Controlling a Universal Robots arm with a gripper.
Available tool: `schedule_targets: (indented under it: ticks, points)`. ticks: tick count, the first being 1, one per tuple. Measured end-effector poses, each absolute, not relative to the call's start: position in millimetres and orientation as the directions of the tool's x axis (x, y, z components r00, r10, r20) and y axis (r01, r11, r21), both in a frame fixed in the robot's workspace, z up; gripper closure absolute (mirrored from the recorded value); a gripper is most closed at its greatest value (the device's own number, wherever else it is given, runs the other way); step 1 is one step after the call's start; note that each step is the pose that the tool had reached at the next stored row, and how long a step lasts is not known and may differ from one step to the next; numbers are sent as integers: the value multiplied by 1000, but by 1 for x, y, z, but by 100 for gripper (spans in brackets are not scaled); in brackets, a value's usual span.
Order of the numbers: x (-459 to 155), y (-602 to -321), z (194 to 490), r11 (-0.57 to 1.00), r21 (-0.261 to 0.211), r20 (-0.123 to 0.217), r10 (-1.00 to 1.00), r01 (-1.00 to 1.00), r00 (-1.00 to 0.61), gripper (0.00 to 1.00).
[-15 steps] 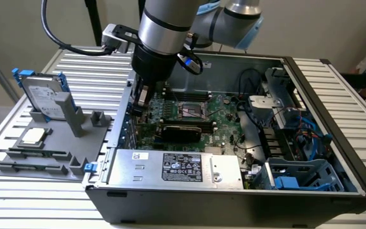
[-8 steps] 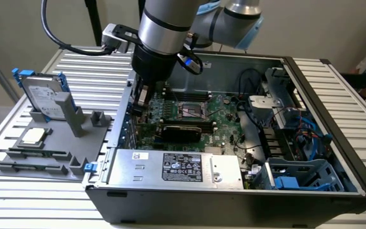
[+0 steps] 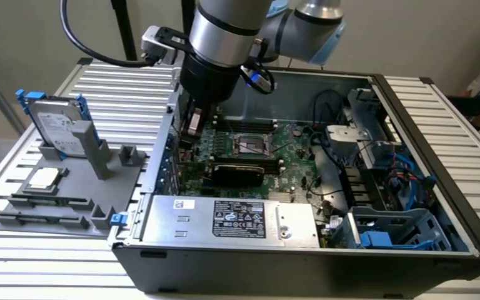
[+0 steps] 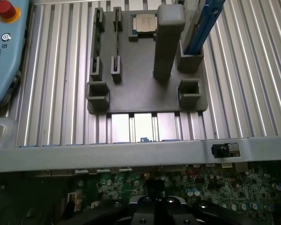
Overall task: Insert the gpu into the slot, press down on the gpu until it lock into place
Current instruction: 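Press down on the gpu until it lock into place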
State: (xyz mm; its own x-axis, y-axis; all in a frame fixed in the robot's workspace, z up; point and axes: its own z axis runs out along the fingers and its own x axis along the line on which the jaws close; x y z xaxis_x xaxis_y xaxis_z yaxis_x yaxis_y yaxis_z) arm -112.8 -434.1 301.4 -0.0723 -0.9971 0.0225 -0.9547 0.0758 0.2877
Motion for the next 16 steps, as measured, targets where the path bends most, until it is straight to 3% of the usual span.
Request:
schedule_targets:
  ticks: [6, 16]
  points:
    - [-104, -434, 302, 76, 270, 21, -997, -960, -73, 89]
    - [-88, -434, 301, 76, 162, 13, -997, -984, -75, 89]
